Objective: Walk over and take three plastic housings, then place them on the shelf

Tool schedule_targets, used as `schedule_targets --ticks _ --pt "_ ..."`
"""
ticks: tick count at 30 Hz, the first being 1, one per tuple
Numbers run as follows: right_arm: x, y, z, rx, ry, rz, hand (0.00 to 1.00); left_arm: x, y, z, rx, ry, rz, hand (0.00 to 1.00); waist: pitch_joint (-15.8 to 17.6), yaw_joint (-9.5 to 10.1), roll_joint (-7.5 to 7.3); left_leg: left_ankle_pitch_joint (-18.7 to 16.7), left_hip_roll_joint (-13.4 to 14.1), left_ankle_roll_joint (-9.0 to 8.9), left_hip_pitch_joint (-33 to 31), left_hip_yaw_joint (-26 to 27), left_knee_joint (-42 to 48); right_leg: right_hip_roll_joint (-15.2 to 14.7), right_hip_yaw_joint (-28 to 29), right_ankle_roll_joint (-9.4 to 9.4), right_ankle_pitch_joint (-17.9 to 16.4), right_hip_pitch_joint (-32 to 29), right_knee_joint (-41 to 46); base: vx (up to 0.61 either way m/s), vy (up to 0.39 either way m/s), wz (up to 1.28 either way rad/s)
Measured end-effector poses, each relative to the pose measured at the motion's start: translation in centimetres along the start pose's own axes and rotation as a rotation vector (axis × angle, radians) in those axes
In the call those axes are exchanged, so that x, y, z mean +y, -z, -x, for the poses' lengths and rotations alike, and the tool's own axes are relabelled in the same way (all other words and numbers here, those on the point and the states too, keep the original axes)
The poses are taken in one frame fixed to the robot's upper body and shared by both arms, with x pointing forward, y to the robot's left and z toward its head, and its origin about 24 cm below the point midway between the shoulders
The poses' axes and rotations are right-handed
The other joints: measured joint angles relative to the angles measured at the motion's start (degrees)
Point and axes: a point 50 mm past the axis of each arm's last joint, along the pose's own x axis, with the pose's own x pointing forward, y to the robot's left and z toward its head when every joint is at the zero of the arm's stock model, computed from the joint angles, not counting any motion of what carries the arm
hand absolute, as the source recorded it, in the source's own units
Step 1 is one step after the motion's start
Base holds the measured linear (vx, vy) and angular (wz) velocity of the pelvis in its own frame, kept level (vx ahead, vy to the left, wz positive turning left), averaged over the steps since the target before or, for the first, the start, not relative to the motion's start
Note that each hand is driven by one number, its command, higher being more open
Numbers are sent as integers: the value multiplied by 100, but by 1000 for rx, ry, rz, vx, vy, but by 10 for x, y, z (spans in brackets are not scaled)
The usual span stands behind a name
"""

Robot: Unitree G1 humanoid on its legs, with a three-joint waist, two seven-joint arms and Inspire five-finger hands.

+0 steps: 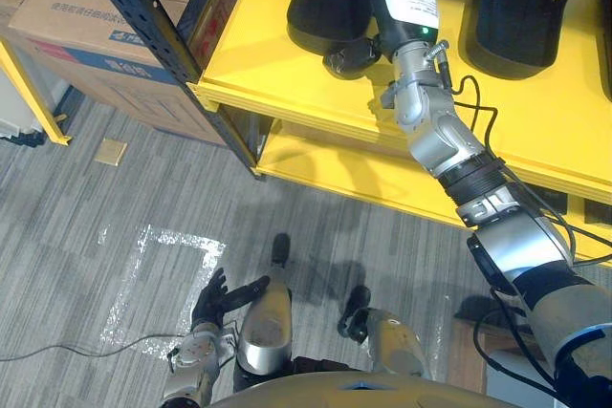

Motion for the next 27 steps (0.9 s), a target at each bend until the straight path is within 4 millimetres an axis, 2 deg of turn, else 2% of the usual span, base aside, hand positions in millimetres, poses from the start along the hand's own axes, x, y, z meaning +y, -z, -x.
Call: schedule_targets --ticks 7,14,20,23,27 --pt "-15 2 -13 46 71 -12 100 -2 -5 0 -23 -38 6 100 166 21 55 -3 -3 2 -23 -35 20 -4 -35 0 0 1 0 -1 -2 0" --pt "-24 8 -21 77 111 13 100 -3 -5 1 -25 -73 18 100 184 41 88 4 -6 -15 -129 -62 52 -20 -82 0 0 -79 9 7 -8 2" --pt "-40 19 -27 98 150 44 100 -5 -7 1 -27 -70 51 100 258 188 123 -51 -9 -31 -211 -74 147 -32 -97 -18 -36 -136 60 3 -3 1" --pt "-41 23 -27 96 153 33 100 -5 -7 1 -27 -69 51 100 258 191 122 -57 -11 -39 -210 -104 147 -32 -122 -26 -54 -135 57 16 -18 4" --pt "-42 19 -27 47 156 12 100 -5 -7 1 -28 -66 50 100 259 181 120 -56 -2 -41 -192 -82 148 -31 -111 -25 -53 -105 59 20 -7 -1"
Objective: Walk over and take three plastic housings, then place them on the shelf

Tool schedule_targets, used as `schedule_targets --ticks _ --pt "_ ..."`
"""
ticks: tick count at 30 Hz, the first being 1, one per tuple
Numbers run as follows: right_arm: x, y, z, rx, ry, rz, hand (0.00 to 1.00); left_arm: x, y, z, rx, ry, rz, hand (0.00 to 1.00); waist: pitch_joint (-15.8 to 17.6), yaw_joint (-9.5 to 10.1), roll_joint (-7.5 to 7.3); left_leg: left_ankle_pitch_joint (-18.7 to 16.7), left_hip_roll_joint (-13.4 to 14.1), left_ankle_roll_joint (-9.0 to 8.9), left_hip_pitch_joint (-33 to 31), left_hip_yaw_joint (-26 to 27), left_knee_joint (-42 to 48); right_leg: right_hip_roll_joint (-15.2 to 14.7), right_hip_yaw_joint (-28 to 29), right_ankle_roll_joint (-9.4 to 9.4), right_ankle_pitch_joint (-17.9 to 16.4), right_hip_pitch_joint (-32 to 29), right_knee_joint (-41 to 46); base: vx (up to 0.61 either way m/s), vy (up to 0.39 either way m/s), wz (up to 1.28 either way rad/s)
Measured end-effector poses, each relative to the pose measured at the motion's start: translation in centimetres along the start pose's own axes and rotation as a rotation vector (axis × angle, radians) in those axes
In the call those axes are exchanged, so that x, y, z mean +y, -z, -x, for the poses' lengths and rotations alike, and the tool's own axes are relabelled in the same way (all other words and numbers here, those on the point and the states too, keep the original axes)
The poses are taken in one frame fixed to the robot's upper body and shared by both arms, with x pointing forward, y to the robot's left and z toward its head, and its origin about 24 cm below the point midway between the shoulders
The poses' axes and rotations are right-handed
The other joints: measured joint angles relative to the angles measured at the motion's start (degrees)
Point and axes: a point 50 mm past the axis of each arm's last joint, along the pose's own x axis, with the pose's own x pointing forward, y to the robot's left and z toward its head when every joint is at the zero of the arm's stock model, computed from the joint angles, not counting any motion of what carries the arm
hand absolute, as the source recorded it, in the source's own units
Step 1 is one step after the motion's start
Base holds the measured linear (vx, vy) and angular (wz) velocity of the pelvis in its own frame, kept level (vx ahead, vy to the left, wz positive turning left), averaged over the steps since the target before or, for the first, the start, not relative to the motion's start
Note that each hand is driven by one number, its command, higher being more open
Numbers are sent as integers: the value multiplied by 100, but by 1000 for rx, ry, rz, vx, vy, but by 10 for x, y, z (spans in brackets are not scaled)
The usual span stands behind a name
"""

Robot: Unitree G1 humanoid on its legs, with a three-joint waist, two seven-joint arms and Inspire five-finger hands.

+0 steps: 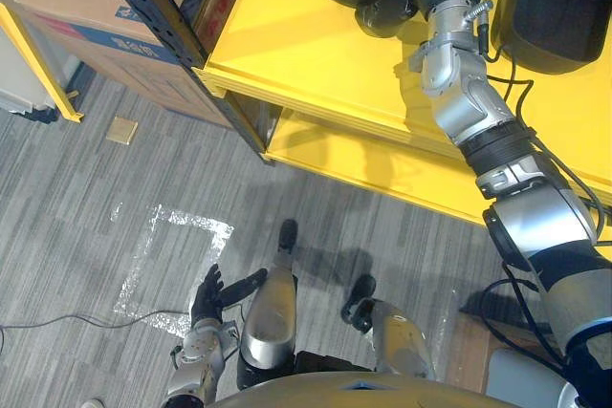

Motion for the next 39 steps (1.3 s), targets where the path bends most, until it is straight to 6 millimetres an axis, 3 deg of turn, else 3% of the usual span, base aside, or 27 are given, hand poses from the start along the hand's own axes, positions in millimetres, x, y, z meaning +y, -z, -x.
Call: schedule_targets --ticks 4,6,8,10,12,14,15,19,22,25,29,34,39 --pt "-3 -10 0 -70 6 -35 100 0 0 0 1 7 -1 100 3 -15 -8 -12 31 -13 102 59 -32 7 59 2 3 49 -17 22 -14 -8" --pt "-8 -25 6 -150 7 -102 100 2 4 0 16 5 -1 100 -3 -26 -34 -20 57 -17 319 195 -144 47 180 29 23 156 -127 16 -12 -29" --pt "-12 -39 24 -224 -20 -233 100 8 9 0 36 -15 5 100 -62 -103 -143 -34 70 -28 497 297 -258 89 262 44 33 295 -278 41 -19 -28" --pt "-7 -51 56 -292 -135 -411 100 23 19 3 71 -65 17 100 -291 -313 -488 -55 81 -38 608 472 -401 136 404 66 49 306 -413 79 -19 -30" --pt "1 -40 83 -238 -236 -547 100 34 27 5 98 -101 0 100 -549 -411 -713 -101 98 -48 717 631 -461 175 557 126 130 356 -545 145 -28 -37" --pt "6 -14 107 -116 -284 -663 100 41 31 6 114 -121 -8 100 -695 -525 -830 -196 95 -37 910 785 -460 189 693 208 253 541 -717 131 16 -41" --pt "4 9 121 -19 -268 -720 100 44 35 7 129 -130 -27 100 -826 -598 -877 -261 93 -28 995 932 -461 200 827 258 357 608 -844 97 44 -41" --pt "-22 76 160 229 -49 -785 100 52 49 12 184 -167 -21 100 -1077 -944 -900 -444 72 18 1236 1417 -452 216 1280 374 644 748 -1167 77 60 -66" --pt "-40 126 225 469 137 -710 100 62 68 23 252 -233 -15 100 -1400 -1305 -916 -643 73 5 1420 1795 -404 205 1622 392 727 796 -1297 59 54 -59" --pt "-60 157 305 689 225 -676 100 69 84 31 322 -271 -14 100 -1631 -1777 -779 -807 59 -32 1565 2128 -297 198 1930 385 718 770 -1295 44 36 -57" --pt "-60 164 364 857 220 -723 100 67 86 32 324 -271 -3 100 -1755 -2042 -647 -829 43 -39 1631 2354 -300 187 2069 288 587 635 -1158 -35 2 -37" --pt "-23 167 446 1207 65 -724 100 61 84 29 321 -256 1 100 -1930 -2062 -510 -719 14 -59 1730 2416 -495 178 2062 263 459 496 -988 -103 -21 -7" --pt "19 155 504 1539 -27 -744 100 57 93 33 371 -234 -26 100 -2027 -2004 -431 -683 -14 -35 1783 2374 -504 137 2031 291 481 589 -1006 -34 -6 3"
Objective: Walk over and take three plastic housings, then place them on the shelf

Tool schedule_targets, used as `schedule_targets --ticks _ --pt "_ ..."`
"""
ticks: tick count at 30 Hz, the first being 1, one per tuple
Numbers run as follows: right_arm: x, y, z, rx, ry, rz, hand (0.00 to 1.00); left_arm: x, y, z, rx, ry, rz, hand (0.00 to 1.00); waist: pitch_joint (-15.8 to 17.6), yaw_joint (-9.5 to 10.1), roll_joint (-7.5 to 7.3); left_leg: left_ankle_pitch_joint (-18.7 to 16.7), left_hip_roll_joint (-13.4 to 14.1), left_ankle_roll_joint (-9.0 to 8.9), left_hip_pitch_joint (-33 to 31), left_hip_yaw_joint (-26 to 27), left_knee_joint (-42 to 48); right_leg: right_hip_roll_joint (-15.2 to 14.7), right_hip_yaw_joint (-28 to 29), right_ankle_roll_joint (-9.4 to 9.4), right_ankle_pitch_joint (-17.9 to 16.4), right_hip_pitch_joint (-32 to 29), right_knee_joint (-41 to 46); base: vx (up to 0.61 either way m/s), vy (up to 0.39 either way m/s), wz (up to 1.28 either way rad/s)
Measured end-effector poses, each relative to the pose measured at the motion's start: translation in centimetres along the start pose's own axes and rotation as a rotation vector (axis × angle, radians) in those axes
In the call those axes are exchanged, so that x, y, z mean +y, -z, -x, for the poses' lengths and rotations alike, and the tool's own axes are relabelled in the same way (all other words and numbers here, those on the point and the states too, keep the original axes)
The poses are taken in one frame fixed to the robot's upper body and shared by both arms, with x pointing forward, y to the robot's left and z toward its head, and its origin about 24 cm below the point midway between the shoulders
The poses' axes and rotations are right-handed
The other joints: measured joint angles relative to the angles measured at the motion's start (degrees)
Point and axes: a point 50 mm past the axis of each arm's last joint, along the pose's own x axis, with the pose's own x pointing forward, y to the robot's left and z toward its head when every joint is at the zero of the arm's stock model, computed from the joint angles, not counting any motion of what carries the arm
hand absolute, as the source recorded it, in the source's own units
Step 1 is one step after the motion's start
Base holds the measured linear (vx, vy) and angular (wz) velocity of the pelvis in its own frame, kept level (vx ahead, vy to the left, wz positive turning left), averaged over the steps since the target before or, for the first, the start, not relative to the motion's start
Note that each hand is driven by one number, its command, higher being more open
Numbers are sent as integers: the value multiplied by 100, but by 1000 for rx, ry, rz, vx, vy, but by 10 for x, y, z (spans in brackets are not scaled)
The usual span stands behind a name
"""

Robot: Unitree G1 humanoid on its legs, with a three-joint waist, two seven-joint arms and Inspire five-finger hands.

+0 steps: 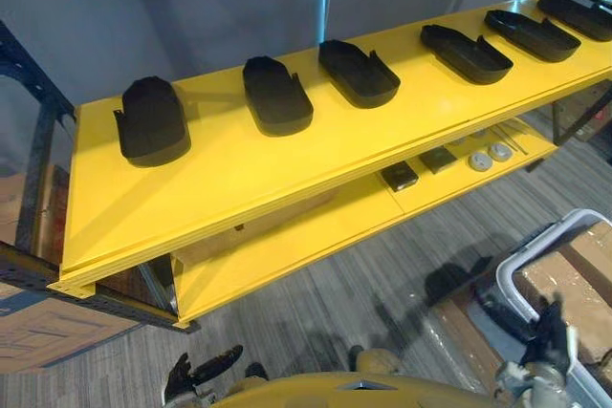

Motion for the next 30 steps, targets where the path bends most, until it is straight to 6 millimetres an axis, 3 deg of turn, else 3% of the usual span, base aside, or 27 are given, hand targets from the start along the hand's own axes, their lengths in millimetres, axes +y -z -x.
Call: schedule_targets --ticks 4,5,9,13,19,23,26,28,30 --pt "13 49 11 285 -32 -36 100 -4 -2 -1 12 23 -15 100 -13 140 12 10 -5 12 36 -88 -1 -28 -100 0 1 127 -90 -16 -6 11" --pt "18 68 19 398 -67 -57 100 -5 -3 -2 20 32 -25 100 -9 162 5 16 -9 17 36 -150 -2 -43 -158 3 6 180 -120 6 -9 18" --pt "32 108 47 654 -84 -174 100 -5 2 -3 58 42 -34 100 -5 287 -4 -1 -49 36 153 -211 -4 -57 -225 33 55 397 -252 35 6 8" --pt "31 117 54 747 13 -307 100 -5 7 -3 102 43 -44 100 0 293 -16 -33 -104 65 242 -282 -6 -108 -308 49 69 586 -371 47 15 8" --pt "40 114 49 737 81 -295 100 -3 11 -3 128 34 -40 100 -13 431 -41 -56 -161 77 333 -313 -8 -157 -336 79 93 742 -470 26 12 2" --pt "54 95 34 636 166 -321 100 -2 10 -3 129 31 -25 100 4 465 -70 -55 -181 84 328 -361 -8 -180 -390 91 102 785 -512 1 2 6" --pt "57 53 13 407 260 -359 100 -1 10 -3 126 28 -26 100 11 470 -44 -82 -205 110 310 -340 -8 -209 -377 96 98 751 -504 -3 7 -2" --pt "56 10 0 198 286 -360 100 0 9 -3 120 29 -25 100 16 463 -42 -102 -206 111 274 -301 -8 -220 -327 96 98 681 -487 -4 18 -7" --pt "51 -49 -7 -89 270 -334 100 0 7 -3 119 34 -38 100 36 443 -63 -121 -206 103 195 -288 -6 -232 -295 98 101 586 -470 3 7 -2"
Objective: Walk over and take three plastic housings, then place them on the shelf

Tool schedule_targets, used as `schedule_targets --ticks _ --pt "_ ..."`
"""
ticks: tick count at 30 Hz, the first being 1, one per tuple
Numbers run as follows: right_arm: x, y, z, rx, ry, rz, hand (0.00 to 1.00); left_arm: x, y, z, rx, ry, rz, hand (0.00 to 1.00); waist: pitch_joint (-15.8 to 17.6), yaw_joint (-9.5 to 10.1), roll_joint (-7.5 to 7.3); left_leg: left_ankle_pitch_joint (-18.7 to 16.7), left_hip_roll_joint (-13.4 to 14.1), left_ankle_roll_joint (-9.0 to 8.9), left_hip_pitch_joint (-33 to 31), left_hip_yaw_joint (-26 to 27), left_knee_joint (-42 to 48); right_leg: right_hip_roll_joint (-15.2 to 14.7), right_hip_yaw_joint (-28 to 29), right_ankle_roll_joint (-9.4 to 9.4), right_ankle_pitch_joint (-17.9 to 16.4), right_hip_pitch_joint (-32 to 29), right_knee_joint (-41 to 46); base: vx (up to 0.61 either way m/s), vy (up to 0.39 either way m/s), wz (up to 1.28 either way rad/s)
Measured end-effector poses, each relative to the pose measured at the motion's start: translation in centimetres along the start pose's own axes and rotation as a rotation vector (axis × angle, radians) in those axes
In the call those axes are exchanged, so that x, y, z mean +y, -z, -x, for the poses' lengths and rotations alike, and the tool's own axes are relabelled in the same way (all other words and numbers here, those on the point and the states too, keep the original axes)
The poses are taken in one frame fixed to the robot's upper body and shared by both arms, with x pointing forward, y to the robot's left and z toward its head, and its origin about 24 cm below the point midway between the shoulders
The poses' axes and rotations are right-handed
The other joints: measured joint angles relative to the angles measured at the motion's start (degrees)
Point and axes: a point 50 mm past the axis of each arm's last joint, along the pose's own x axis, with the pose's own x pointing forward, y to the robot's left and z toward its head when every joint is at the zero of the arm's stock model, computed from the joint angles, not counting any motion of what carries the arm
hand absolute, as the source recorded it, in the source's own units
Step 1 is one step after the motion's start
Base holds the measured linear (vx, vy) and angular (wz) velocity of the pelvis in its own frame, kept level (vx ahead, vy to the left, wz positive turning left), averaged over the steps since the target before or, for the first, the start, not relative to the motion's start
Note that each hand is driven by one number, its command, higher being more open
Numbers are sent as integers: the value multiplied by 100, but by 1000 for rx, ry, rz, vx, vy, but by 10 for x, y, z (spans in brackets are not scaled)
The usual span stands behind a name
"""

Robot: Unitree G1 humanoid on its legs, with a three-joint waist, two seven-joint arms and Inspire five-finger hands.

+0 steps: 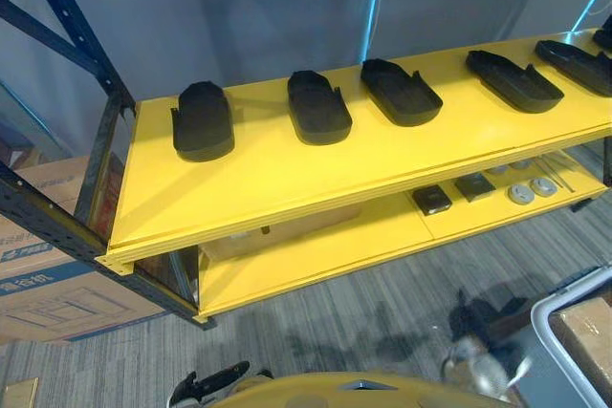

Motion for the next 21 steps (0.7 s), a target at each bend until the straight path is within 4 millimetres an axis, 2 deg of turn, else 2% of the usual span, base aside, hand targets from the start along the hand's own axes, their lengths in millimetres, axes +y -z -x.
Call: schedule_targets --ticks 2,3,4,7,8,12,15,17,18,20,21 --pt "9 -52 -7 -240 -86 33 100 3 -3 -1 -11 -2 -15 100 40 4 -81 -17 -4 -1 0 1 1 1 2 5 1 2 1 42 12 1" --pt "11 -62 -8 -287 -108 44 100 4 -4 -1 -15 -2 -17 100 39 2 -79 -24 -6 -9 2 2 2 5 3 3 0 2 3 69 14 0" --pt "17 -83 -9 -377 -154 51 100 6 -6 -1 -22 -5 -33 100 84 -12 -156 -33 -10 -19 -2 8 2 21 7 -3 -3 -4 -1 56 6 -1" --pt "26 -105 -9 -464 -223 43 100 8 -7 -1 -31 -7 -42 100 107 -16 -210 -47 5 -15 -8 25 22 40 14 -7 -1 -4 -7 78 -3 -1" --pt "27 -107 -9 -470 -228 41 100 8 -7 -1 -31 -7 -43 100 109 -19 -204 -47 4 -15 -8 25 23 40 14 -7 -1 -4 -6 104 1 1" --pt "42 -136 5 -600 -310 9 100 2 -8 -1 -50 12 -53 100 65 -45 -53 -76 19 -15 -93 -5 30 51 -1 30 24 -101 118 84 6 6" --pt "64 -158 17 -712 -385 58 100 1 -8 -1 -50 17 -58 100 73 -93 -36 -91 53 -18 -83 -11 33 81 4 73 52 -152 205 47 5 2" --pt "71 -163 15 -699 -372 76 100 2 -9 -1 -56 18 -63 100 73 -62 -64 -96 55 -21 -82 -13 33 81 3 82 60 -181 214 0 0 0" --pt "70 -158 9 -653 -322 85 100 1 -10 -1 -57 18 -59 100 67 -27 -74 -101 53 -23 -78 -14 33 75 3 88 64 -179 215 0 0 0" --pt "64 -143 -2 -550 -224 91 100 2 -9 0 -56 10 -50 100 65 -14 -78 -102 36 -21 -79 -27 33 55 -3 88 64 -177 223 -11 3 2" --pt "55 -128 -9 -462 -142 72 100 2 -9 0 -53 5 -50 100 70 -18 -67 -102 25 -20 -80 -23 33 42 -1 87 64 -179 222 0 0 0"
